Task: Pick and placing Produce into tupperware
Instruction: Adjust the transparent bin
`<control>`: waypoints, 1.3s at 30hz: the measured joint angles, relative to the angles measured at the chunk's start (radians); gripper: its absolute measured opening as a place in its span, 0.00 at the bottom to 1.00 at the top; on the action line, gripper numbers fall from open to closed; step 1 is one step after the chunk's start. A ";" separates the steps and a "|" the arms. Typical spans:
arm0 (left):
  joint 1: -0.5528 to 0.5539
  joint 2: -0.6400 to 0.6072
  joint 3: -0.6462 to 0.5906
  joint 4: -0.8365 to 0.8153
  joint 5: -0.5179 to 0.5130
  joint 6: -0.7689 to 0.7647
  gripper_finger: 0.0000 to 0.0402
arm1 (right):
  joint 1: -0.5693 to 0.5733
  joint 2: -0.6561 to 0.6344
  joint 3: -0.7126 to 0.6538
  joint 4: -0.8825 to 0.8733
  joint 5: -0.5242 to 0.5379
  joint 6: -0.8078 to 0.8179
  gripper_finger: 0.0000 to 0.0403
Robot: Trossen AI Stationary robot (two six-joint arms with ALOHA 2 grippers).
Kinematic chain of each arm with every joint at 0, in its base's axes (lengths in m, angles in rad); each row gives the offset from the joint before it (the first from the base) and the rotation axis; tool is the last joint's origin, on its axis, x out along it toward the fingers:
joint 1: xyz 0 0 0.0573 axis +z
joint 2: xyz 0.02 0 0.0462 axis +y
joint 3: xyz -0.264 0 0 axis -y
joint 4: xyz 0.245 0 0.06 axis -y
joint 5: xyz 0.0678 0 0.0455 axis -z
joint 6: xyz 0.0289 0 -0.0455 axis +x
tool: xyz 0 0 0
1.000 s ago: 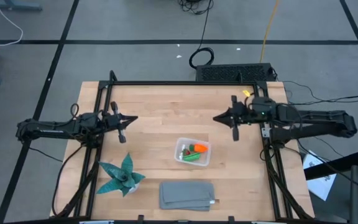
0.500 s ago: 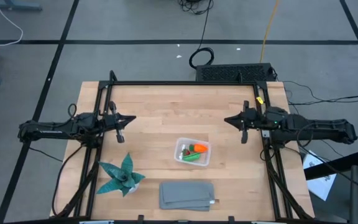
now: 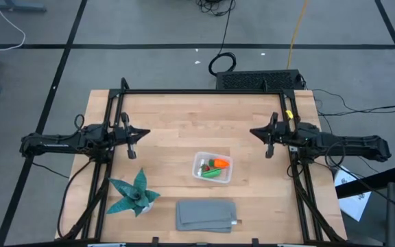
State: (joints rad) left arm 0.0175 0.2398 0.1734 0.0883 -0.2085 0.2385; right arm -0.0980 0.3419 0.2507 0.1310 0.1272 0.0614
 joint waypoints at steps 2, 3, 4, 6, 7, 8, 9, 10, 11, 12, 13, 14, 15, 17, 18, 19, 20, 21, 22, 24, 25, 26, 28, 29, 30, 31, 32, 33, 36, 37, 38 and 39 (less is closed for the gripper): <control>0.000 0.000 0.000 0.000 0.000 -0.005 0.00 | 0.000 -0.009 -0.015 0.011 -0.025 -0.007 0.00; 0.000 0.000 0.000 0.000 0.002 -0.005 0.00 | -0.001 -0.014 -0.020 0.012 -0.043 -0.013 0.00; 0.000 0.000 0.000 0.000 0.009 -0.005 0.00 | 0.000 -0.021 -0.023 0.013 -0.064 -0.015 0.00; 0.000 0.000 0.000 -0.005 0.030 -0.003 0.00 | 0.000 -0.037 -0.025 0.013 -0.102 -0.009 0.00; 0.000 0.000 0.000 -0.005 0.037 0.000 0.00 | 0.000 -0.047 -0.025 0.010 -0.105 0.000 0.00; 0.000 0.000 0.000 -0.006 0.039 0.005 0.00 | 0.000 -0.059 -0.025 0.003 -0.105 0.006 0.00; 0.000 0.000 0.000 -0.007 0.039 0.008 0.00 | 0.000 -0.072 -0.025 -0.008 -0.105 0.006 0.00; 0.000 0.000 0.000 -0.010 0.039 0.012 0.00 | 0.000 -0.086 -0.025 -0.017 -0.105 0.006 0.00; 0.000 0.000 0.000 -0.015 0.042 0.016 0.00 | 0.000 -0.100 -0.025 -0.027 -0.105 0.006 0.00; 0.000 0.000 0.000 -0.018 0.049 0.020 0.00 | 0.000 -0.113 -0.025 -0.039 -0.105 0.006 0.00; 0.000 0.000 0.000 -0.019 0.054 0.022 0.00 | 0.000 -0.126 -0.025 -0.051 -0.105 0.008 0.00; 0.000 0.000 0.000 -0.019 0.060 0.022 0.00 | 0.000 -0.139 -0.025 -0.062 -0.106 0.013 0.00; -0.001 0.000 0.000 -0.019 0.062 0.022 0.00 | 0.000 -0.151 -0.025 -0.073 -0.107 0.015 0.00; -0.001 0.000 0.000 -0.020 0.072 0.021 0.00 | 0.000 -0.175 -0.025 -0.090 -0.127 0.014 0.00; -0.001 0.000 0.000 -0.024 0.077 0.021 0.00 | 0.001 -0.184 -0.025 -0.097 -0.131 0.012 0.00; -0.001 0.000 0.000 -0.031 0.080 0.021 0.00 | 0.001 -0.194 -0.025 -0.102 -0.133 0.012 0.00; -0.001 0.000 0.000 -0.037 0.086 0.020 0.00 | 0.002 -0.204 -0.025 -0.107 -0.133 0.012 0.00; -0.001 0.000 0.000 -0.041 0.093 0.016 0.00 | 0.002 -0.212 -0.025 -0.110 -0.133 0.012 0.00; -0.001 0.000 0.000 -0.041 0.108 0.015 0.00 | 0.002 -0.218 -0.025 -0.112 -0.133 0.012 0.00; -0.001 0.000 0.000 -0.041 0.138 0.015 0.00 | 0.002 -0.229 -0.025 -0.124 -0.133 0.008 0.00; -0.001 0.000 0.000 -0.041 0.150 0.015 0.00 | 0.002 -0.231 -0.025 -0.129 -0.133 0.006 0.00; -0.001 0.000 0.000 -0.039 0.157 0.015 0.00 | 0.002 -0.232 -0.025 -0.134 -0.133 0.005 0.00; -0.001 0.000 0.000 -0.037 0.165 0.015 0.00 | 0.002 -0.231 -0.025 -0.137 -0.133 0.005 0.00; -0.001 0.001 0.000 -0.038 0.165 0.015 0.00 | 0.002 -0.231 -0.027 -0.135 -0.133 0.005 0.00; -0.001 0.003 0.000 -0.042 0.165 0.014 0.00 | 0.002 -0.232 -0.031 -0.132 -0.133 0.005 0.00; -0.001 0.003 0.000 -0.047 0.165 0.014 0.00 | 0.002 -0.232 -0.037 -0.131 -0.133 0.005 0.00; -0.001 0.003 0.000 -0.049 0.165 0.014 0.00 | 0.002 -0.232 -0.044 -0.128 -0.133 0.005 0.00; -0.001 0.003 0.000 -0.048 0.166 0.013 0.00 | 0.002 -0.232 -0.053 -0.119 -0.133 0.005 0.00; -0.001 0.003 0.000 -0.048 0.166 0.013 0.00 | 0.002 -0.233 -0.083 -0.078 -0.133 0.005 0.00; -0.001 0.003 0.000 -0.048 0.166 0.012 0.00 | 0.002 -0.233 -0.092 -0.073 -0.133 0.005 0.00; -0.001 0.003 0.000 -0.048 0.166 0.010 0.00 | 0.002 -0.233 -0.100 -0.070 -0.133 0.005 0.00; -0.001 0.003 0.000 -0.048 0.166 0.010 0.00 | 0.002 -0.233 -0.106 -0.068 -0.133 0.005 0.00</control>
State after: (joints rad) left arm 0.0166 0.2428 0.1734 0.0403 -0.0429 0.2486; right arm -0.0963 0.1093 0.1449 0.0630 -0.0055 0.0666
